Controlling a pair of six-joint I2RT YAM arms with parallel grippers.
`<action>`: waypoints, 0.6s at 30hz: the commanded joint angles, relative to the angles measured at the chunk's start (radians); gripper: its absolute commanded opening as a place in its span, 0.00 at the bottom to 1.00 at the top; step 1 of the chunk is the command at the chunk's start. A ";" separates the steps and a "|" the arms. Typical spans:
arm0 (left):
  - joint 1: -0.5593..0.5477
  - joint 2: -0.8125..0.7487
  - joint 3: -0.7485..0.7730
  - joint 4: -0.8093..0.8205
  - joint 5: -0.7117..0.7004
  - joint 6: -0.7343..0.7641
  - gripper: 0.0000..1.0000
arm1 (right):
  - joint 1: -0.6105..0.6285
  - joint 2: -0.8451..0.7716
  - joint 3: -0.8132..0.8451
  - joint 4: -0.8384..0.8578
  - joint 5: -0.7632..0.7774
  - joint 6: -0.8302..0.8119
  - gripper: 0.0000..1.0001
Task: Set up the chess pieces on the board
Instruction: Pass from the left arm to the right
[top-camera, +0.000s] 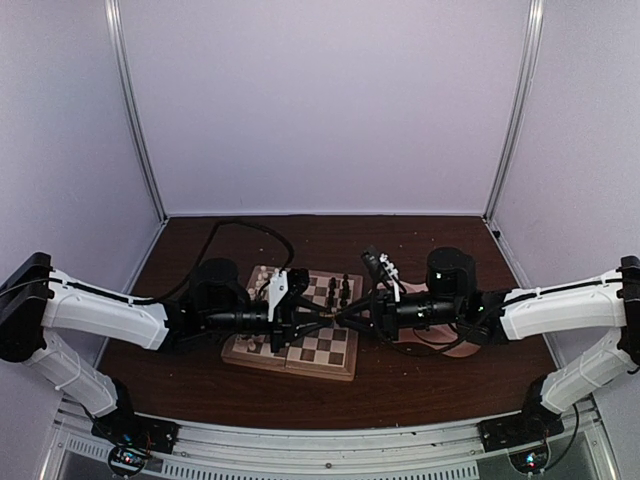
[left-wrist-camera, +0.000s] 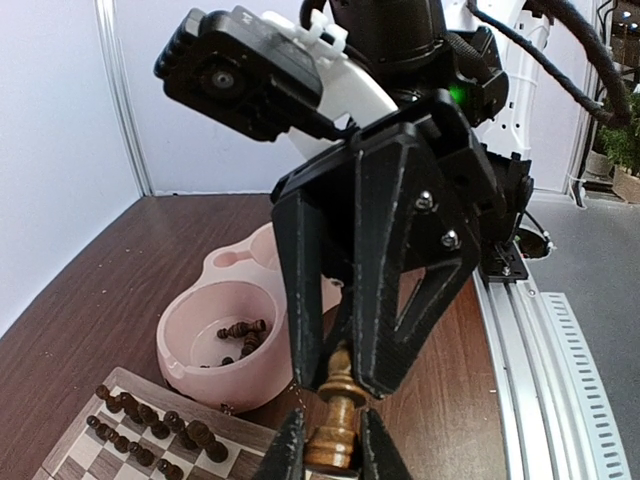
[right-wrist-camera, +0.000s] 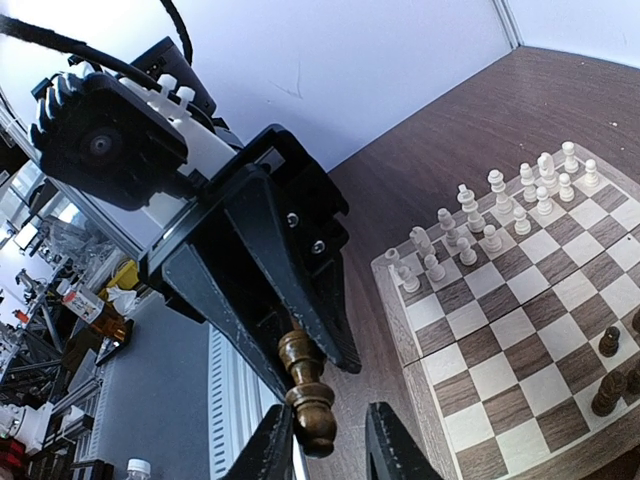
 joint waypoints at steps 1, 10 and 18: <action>-0.006 0.008 -0.005 0.052 0.011 -0.002 0.00 | -0.002 0.022 0.000 0.071 -0.030 0.026 0.22; -0.006 0.001 -0.013 0.058 0.001 0.003 0.20 | -0.002 0.023 0.020 0.028 -0.016 0.020 0.00; -0.006 -0.078 -0.066 0.041 -0.192 -0.010 0.56 | -0.002 -0.019 0.146 -0.444 0.203 -0.125 0.00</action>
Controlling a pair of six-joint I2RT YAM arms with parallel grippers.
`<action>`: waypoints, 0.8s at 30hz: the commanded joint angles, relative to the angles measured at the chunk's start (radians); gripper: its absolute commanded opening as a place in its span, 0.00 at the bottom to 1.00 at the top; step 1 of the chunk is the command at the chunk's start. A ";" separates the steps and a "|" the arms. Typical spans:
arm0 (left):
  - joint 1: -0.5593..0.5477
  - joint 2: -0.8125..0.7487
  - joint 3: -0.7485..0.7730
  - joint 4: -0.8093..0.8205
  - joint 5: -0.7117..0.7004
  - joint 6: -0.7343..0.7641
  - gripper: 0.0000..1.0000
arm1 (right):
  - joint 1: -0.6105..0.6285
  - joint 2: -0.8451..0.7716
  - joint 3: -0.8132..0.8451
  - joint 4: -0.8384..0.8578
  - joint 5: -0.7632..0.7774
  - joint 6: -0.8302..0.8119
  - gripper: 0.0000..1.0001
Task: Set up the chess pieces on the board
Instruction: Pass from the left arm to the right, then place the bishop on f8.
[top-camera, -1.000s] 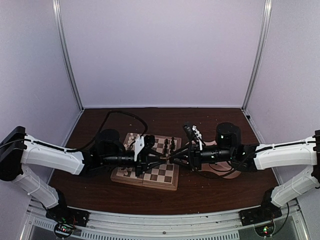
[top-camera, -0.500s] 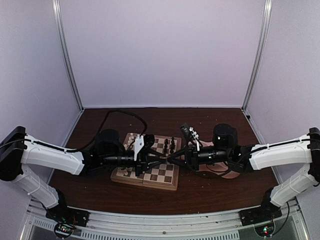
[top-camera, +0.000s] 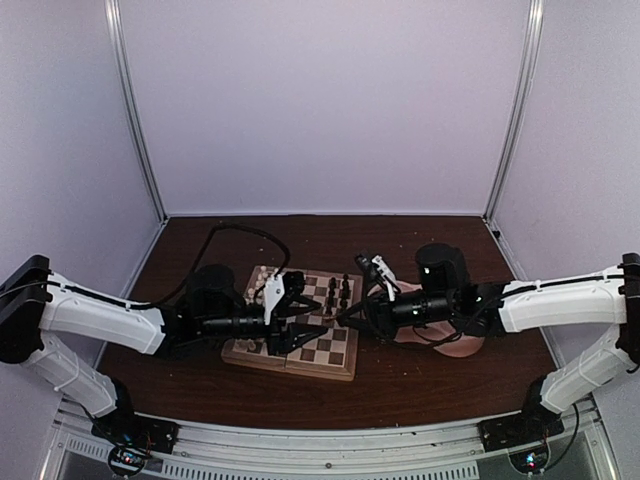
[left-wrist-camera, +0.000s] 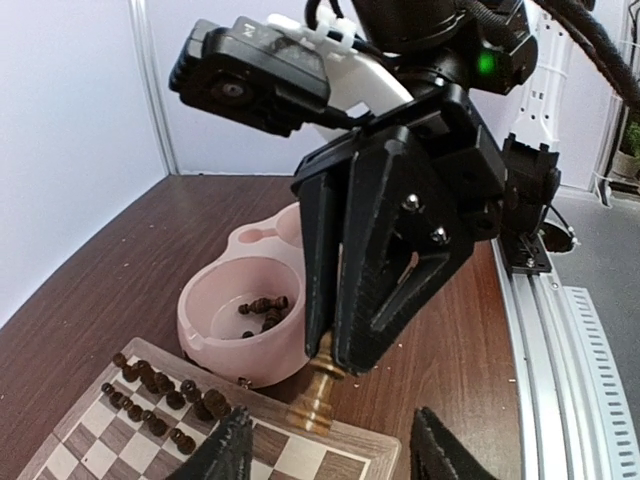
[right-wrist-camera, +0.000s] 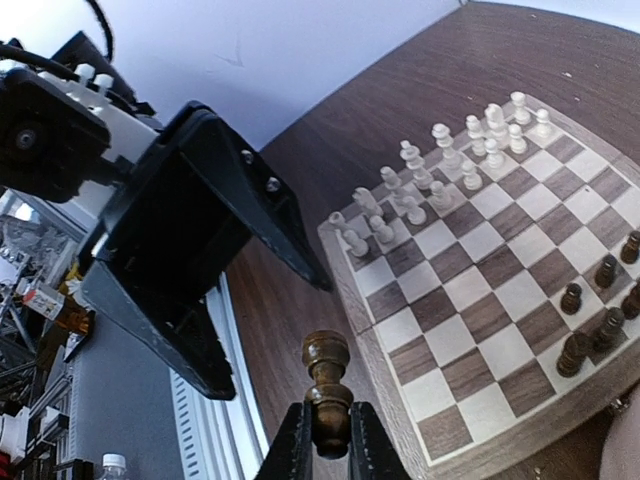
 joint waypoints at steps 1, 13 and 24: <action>-0.002 -0.084 -0.032 0.017 -0.170 -0.012 0.59 | 0.000 -0.033 0.121 -0.400 0.204 -0.115 0.00; 0.091 -0.206 -0.055 -0.133 -0.423 -0.207 0.67 | 0.052 0.218 0.453 -0.894 0.421 -0.213 0.00; 0.148 -0.289 -0.094 -0.183 -0.511 -0.341 0.81 | 0.101 0.440 0.661 -1.069 0.594 -0.219 0.00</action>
